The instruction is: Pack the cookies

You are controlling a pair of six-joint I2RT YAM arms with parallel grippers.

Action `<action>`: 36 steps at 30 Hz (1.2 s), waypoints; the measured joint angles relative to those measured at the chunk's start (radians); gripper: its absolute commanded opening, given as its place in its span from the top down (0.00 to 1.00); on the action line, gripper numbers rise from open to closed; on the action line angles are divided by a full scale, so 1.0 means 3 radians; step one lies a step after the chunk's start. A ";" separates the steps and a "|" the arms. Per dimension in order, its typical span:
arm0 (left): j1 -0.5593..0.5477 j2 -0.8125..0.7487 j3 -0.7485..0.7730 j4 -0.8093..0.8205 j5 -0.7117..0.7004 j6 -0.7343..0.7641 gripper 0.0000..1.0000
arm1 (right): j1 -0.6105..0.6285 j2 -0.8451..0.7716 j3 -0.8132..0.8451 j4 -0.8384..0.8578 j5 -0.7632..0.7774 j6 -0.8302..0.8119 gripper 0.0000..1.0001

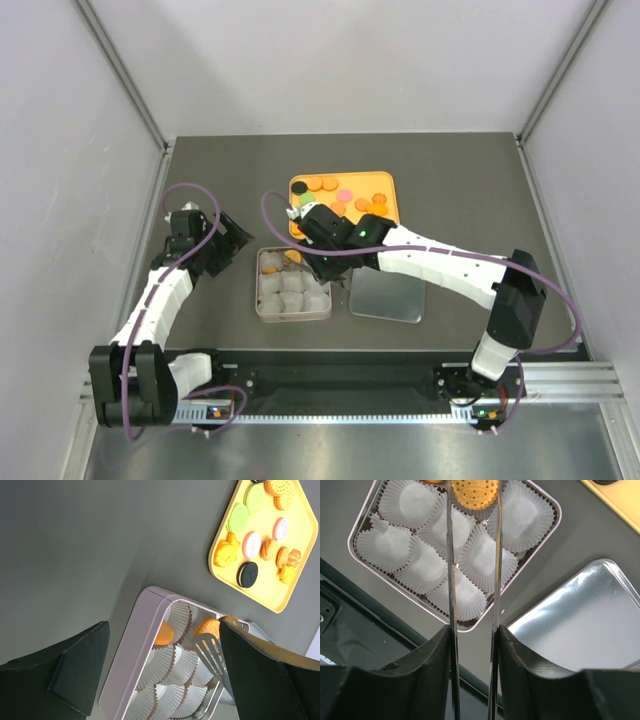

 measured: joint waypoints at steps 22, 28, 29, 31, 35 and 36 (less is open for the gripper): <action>0.0000 0.0001 -0.0001 0.0001 0.0036 0.0011 0.05 | 0.0017 0.0018 0.0001 -0.0003 0.0028 0.0000 0.53; 0.0000 0.0001 -0.0001 0.0003 0.0038 0.0019 0.05 | -0.0042 -0.0048 0.0135 -0.0103 0.0053 -0.0014 0.54; 0.0000 0.0001 -0.0001 0.0003 0.0039 0.0022 0.05 | -0.0079 -0.0094 0.0153 -0.0131 0.0056 -0.0018 0.54; 0.0001 0.0001 -0.0001 0.0003 0.0041 0.0023 0.05 | -0.0209 -0.0205 0.0173 -0.0161 0.0060 -0.0041 0.54; 0.0000 0.0001 -0.0001 0.0004 0.0053 0.0023 0.05 | -0.0559 -0.0352 0.0220 -0.0172 0.0113 -0.0090 0.55; 0.0001 0.0003 -0.0001 0.0004 0.0058 0.0024 0.05 | -0.0642 -0.0362 0.0226 -0.0163 0.0127 -0.0100 0.55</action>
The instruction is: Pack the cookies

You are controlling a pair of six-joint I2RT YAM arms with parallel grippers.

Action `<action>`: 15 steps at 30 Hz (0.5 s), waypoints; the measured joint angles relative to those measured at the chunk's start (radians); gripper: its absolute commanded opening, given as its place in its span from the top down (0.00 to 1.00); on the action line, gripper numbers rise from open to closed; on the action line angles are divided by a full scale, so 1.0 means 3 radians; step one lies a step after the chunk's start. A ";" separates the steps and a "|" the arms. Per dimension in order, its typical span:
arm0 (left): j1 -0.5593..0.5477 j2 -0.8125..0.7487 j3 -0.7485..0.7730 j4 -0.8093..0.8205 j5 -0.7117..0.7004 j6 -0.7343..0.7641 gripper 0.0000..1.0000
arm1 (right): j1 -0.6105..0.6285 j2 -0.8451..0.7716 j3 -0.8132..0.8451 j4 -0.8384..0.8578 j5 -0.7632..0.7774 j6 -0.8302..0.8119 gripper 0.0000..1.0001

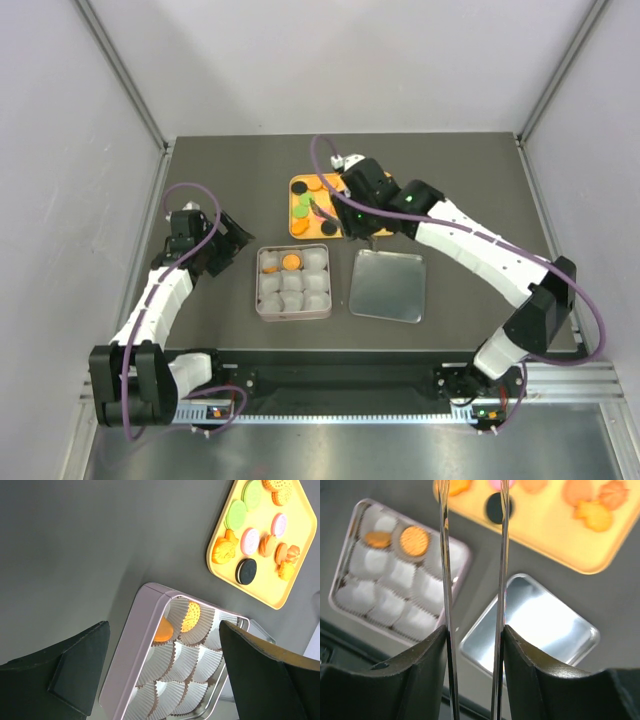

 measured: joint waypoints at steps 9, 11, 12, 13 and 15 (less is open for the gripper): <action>0.0000 0.0014 0.0000 0.0011 0.0027 0.0011 0.05 | -0.0429 0.0106 -0.0052 0.0029 0.0078 -0.0100 0.55; 0.0000 0.0017 0.0000 0.0015 0.0039 0.0014 0.05 | -0.0534 0.0140 -0.0104 0.0041 0.0084 -0.0123 0.55; 0.0000 0.0022 0.0000 0.0020 0.0043 0.0019 0.05 | -0.0591 0.0154 -0.0127 0.0050 0.0081 -0.0140 0.55; 0.0000 0.0032 0.0000 0.0024 0.0051 0.0022 0.05 | -0.0633 0.0170 -0.0136 0.0048 0.0074 -0.0148 0.56; 0.0000 0.0047 0.0000 0.0024 0.0061 0.0023 0.05 | -0.0696 0.0233 -0.0145 0.0076 0.0045 -0.0170 0.56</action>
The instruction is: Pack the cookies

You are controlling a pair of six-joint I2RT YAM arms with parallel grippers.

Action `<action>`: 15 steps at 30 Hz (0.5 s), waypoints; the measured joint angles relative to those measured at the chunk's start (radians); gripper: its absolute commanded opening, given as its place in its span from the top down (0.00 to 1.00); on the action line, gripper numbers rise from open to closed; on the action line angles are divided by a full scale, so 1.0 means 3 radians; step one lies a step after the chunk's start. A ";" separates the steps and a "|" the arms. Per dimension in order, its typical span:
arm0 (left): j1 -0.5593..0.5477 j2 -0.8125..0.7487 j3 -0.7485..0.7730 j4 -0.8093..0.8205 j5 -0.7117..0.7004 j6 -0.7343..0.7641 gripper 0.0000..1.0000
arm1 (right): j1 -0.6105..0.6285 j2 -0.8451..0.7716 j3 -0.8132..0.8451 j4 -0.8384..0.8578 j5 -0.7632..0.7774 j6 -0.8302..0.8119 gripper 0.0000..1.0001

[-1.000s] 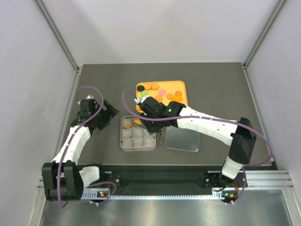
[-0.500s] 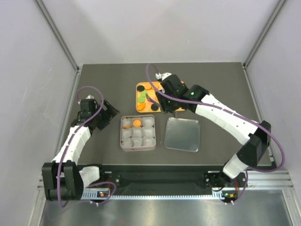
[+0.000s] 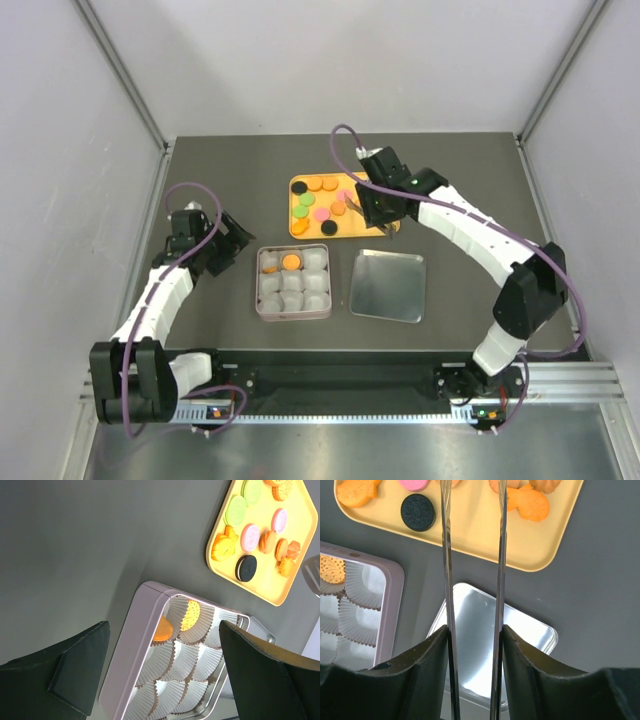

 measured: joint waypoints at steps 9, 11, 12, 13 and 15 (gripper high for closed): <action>0.0003 0.0032 0.0000 0.0009 0.0022 0.0001 0.05 | -0.0036 0.0345 0.0003 0.0151 -0.0196 -0.0028 0.57; 0.0003 0.0042 0.0000 0.0010 0.0029 0.0001 0.05 | -0.0036 0.0404 0.0004 0.0163 -0.0224 -0.0029 0.57; 0.0003 0.0045 0.0000 0.0010 0.0032 0.0001 0.05 | -0.0036 0.0430 0.0004 0.0168 -0.0238 -0.0029 0.57; 0.0003 0.0045 0.0000 0.0010 0.0033 0.0001 0.05 | -0.0031 0.0450 0.0009 0.0169 -0.0249 -0.0029 0.57; 0.0003 0.0045 0.0000 0.0013 0.0041 0.0001 0.05 | -0.0031 0.0484 0.0037 0.0175 -0.0270 -0.0029 0.57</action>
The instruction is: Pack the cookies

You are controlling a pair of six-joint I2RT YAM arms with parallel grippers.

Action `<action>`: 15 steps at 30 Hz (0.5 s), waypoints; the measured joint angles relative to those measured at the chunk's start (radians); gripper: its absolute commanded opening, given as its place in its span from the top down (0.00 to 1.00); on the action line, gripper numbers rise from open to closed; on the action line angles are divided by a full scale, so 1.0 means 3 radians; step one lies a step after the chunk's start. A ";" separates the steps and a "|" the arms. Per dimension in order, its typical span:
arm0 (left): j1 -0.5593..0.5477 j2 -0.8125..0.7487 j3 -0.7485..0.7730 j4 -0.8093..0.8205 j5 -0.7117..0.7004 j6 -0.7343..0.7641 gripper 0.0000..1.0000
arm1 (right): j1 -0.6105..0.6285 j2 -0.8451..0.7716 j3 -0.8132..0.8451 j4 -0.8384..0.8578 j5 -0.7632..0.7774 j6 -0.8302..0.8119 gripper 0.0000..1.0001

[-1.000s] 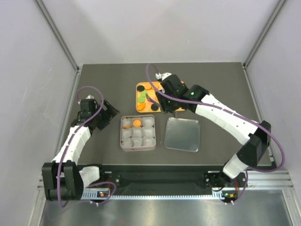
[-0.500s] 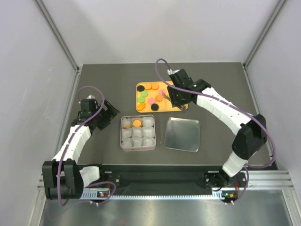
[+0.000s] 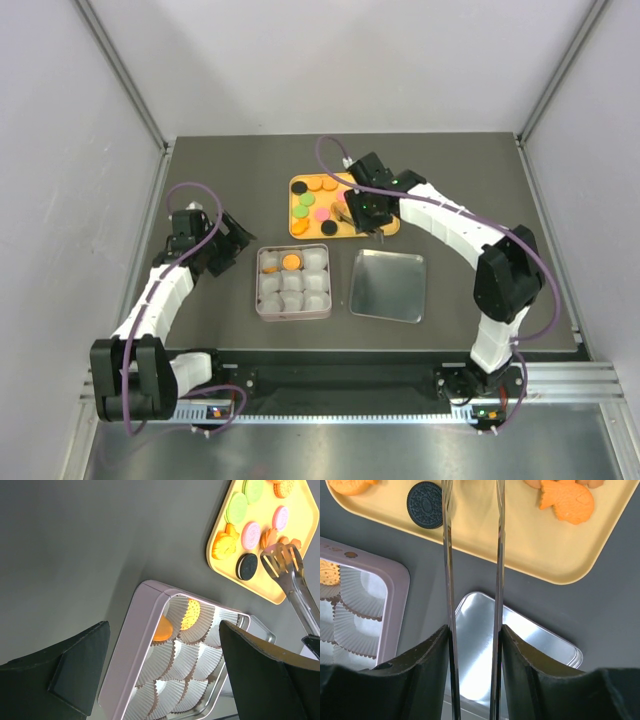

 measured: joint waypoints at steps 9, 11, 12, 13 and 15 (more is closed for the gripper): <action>0.0000 0.0001 0.0000 0.0010 0.0014 0.0000 0.05 | 0.0001 0.0062 0.0081 0.0052 -0.0013 0.0003 0.53; 0.0000 0.0001 -0.0001 0.0011 0.0025 0.0000 0.05 | 0.0001 0.0092 0.0116 0.0065 -0.0013 0.0004 0.53; 0.0000 0.0001 -0.0001 0.0013 0.0025 0.0000 0.05 | 0.0001 0.0103 0.0126 0.0070 -0.0011 0.0003 0.53; 0.0000 0.0001 -0.0003 0.0014 0.0025 0.0000 0.05 | 0.0001 0.0117 0.0141 0.0064 -0.0011 0.0003 0.53; 0.0000 0.0001 -0.0009 0.0022 0.0027 0.0000 0.05 | 0.0001 0.0144 0.0161 0.0066 -0.0011 0.0003 0.53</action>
